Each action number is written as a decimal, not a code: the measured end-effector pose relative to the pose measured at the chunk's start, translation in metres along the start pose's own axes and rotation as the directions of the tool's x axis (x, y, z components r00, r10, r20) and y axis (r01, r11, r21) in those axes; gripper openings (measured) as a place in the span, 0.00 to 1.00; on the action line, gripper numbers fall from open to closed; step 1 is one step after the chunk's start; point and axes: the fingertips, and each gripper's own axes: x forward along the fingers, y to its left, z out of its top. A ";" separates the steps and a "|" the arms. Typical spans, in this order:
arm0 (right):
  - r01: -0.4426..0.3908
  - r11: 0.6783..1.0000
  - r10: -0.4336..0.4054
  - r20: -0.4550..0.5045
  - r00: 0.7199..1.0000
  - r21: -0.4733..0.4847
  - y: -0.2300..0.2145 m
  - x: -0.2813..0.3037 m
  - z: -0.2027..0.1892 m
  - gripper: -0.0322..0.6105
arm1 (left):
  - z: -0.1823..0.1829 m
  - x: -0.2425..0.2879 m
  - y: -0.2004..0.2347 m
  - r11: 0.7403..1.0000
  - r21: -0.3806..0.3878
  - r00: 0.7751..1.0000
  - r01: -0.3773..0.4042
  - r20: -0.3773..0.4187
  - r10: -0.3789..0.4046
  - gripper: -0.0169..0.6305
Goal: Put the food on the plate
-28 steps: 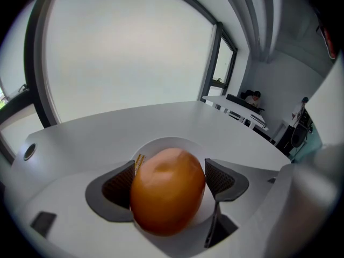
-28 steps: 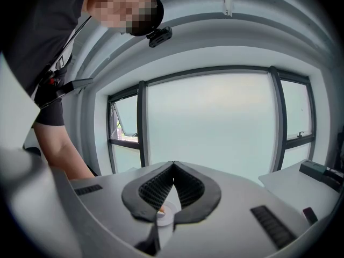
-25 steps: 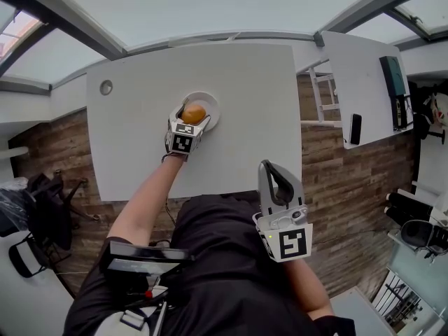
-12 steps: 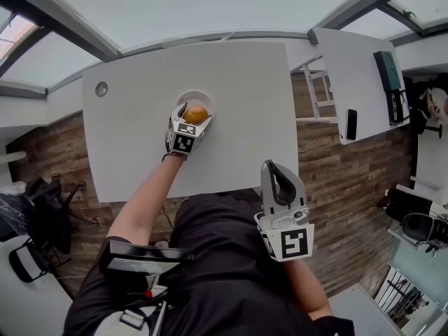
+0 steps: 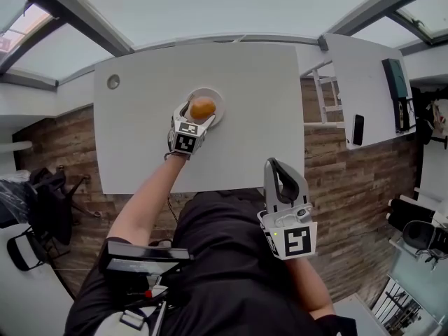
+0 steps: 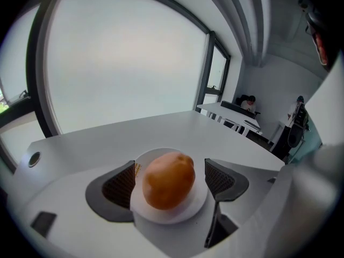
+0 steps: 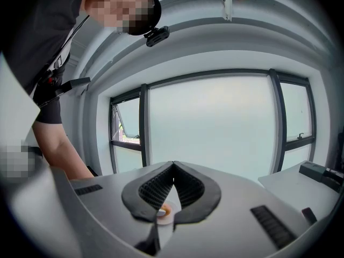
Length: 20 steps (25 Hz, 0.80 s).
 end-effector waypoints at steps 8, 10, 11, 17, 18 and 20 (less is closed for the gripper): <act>-0.050 0.999 0.050 0.021 0.999 -0.009 0.012 -0.010 0.003 0.06 | 0.016 -0.035 -0.015 0.999 -0.044 0.999 -0.010 0.046 0.012 0.63; -0.063 0.998 0.063 0.027 0.998 -0.008 0.016 -0.010 0.002 0.06 | 0.016 -0.041 -0.022 0.998 -0.064 0.998 0.019 0.067 -0.014 0.63; -0.068 0.998 0.068 0.031 0.997 -0.005 0.018 -0.011 0.002 0.06 | 0.017 -0.046 -0.023 0.998 -0.065 0.997 0.013 0.076 -0.008 0.63; -0.099 0.995 0.099 0.049 0.994 0.005 0.024 -0.017 0.004 0.06 | 0.024 -0.073 -0.024 0.991 -0.123 0.982 -0.052 0.175 0.073 0.43; -0.109 0.994 0.108 0.047 0.993 0.007 0.026 -0.018 0.003 0.06 | 0.026 -0.080 -0.024 0.989 -0.129 0.977 -0.065 0.195 0.090 0.40; -0.129 0.992 0.129 0.045 0.991 0.013 0.031 -0.018 0.002 0.06 | 0.032 -0.092 -0.021 0.985 -0.147 0.967 -0.086 0.227 0.119 0.39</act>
